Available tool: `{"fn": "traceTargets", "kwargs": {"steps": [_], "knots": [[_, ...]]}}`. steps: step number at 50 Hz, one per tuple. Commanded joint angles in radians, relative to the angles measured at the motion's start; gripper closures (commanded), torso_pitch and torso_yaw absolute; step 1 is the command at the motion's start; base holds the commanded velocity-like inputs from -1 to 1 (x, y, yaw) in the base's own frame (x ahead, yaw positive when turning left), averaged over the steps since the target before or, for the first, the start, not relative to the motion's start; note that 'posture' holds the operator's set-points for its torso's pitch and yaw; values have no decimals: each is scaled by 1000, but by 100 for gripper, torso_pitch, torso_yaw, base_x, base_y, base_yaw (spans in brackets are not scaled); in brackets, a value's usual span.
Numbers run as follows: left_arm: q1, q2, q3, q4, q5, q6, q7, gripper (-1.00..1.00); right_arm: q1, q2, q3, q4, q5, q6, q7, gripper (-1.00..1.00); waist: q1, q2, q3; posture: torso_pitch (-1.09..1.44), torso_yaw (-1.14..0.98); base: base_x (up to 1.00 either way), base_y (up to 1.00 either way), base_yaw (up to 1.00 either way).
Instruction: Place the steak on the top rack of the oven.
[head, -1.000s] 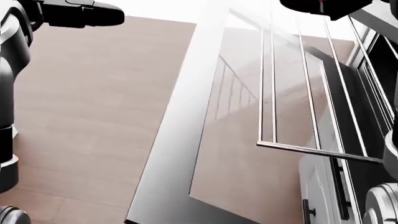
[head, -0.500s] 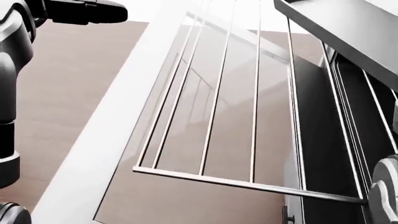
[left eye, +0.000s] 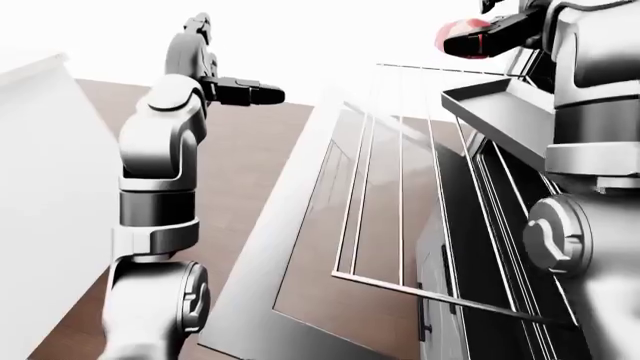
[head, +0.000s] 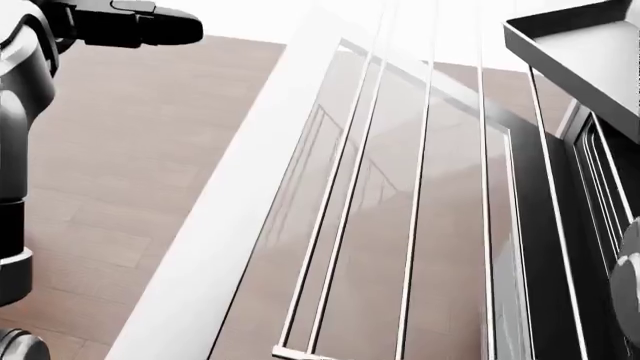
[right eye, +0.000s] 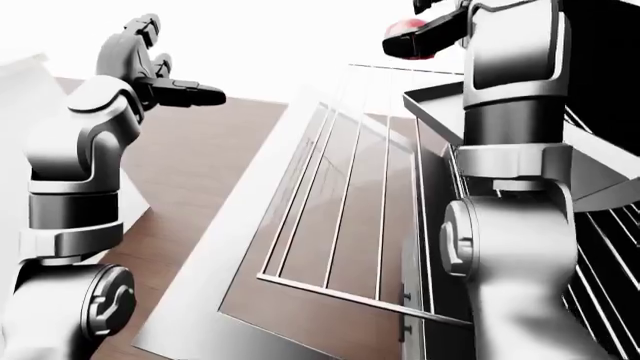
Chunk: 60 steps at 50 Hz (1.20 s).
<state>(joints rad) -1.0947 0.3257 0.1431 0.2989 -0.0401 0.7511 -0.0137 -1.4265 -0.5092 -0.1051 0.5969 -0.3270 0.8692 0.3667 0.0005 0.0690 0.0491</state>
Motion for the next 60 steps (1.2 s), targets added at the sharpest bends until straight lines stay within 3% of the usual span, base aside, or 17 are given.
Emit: {"fn": "traceTargets", "kwargs": {"steps": [1,5,6,8,9,10,11,13,14,15,16,24,25,44,45,60], "knots": [[-46,5,-2,-39,-2,-43,1,-100,-66,-33,-25,-18,-21,-76,-31,100,-11,12,-47,0,0,0,-20,0],[-42,1,-3,-30,-3,-55,2,-100,-84,-45,-25,33,-27,-108,-39,100,4,-55,13,0,0,0,0,0],[-41,0,-4,-30,-3,-55,3,-100,-88,-46,-28,39,-27,-107,-40,100,9,-73,16,0,0,0,0,0],[-39,0,-4,-36,-4,-51,3,-100,-90,-51,-25,42,-32,-104,-37,100,20,-131,-5,0,0,0,0,0],[-38,0,-4,-39,-4,-48,3,-100,-90,-53,-25,44,-35,-103,-36,100,26,-130,-28,0,0,0,-31,0],[-36,1,-4,-41,-4,-47,3,-100,-87,-55,-25,44,-37,-104,-33,100,17,-86,-19,0,0,0,-55,0],[-36,1,-3,-43,-5,-46,3,-100,-86,-59,-23,40,-41,-98,-28,100,14,-62,-13,0,0,0,-58,0],[-33,2,-3,-50,-5,-42,3,-100,-82,-70,-20,34,-52,-92,-13,100,9,-43,-29,0,0,0,-42,0],[-33,2,-2,-52,-6,-40,3,-100,-80,-75,-20,35,-57,-95,-9,100,6,-51,-18,0,0,0,0,0],[-30,2,0,-56,-7,-38,4,-100,-78,-83,-19,39,-65,-102,-6,100,9,-90,-32,0,0,0,0,0],[-27,2,-1,-56,-7,-40,5,-100,-79,-86,-19,42,-71,-106,-3,100,6,-109,-27,0,0,0,0,0],[-15,2,2,-80,-13,-27,9,-100,-126,-128,-13,142,-128,-171,14,100,2,-49,-12,0,0,0,0,0],[-13,2,2,-79,-13,-28,9,-100,-132,-133,-12,154,-137,-178,17,100,-6,-58,-14,0,0,0,0,0],[-2,5,2,-84,-17,-28,9,-100,-118,-188,-13,295,-271,-336,28,100,-2,-77,-29,0,0,0,0,0],[8,2,2,-83,-16,-35,10,-100,-96,-216,-2,308,-295,-372,23,100,-1,-77,-29,0,0,0,0,0],[20,-2,0,-79,-17,-44,12,-100,-13,-204,-35,302,-312,-406,0,100,4,-81,-26,0,0,0,0,0]]}}
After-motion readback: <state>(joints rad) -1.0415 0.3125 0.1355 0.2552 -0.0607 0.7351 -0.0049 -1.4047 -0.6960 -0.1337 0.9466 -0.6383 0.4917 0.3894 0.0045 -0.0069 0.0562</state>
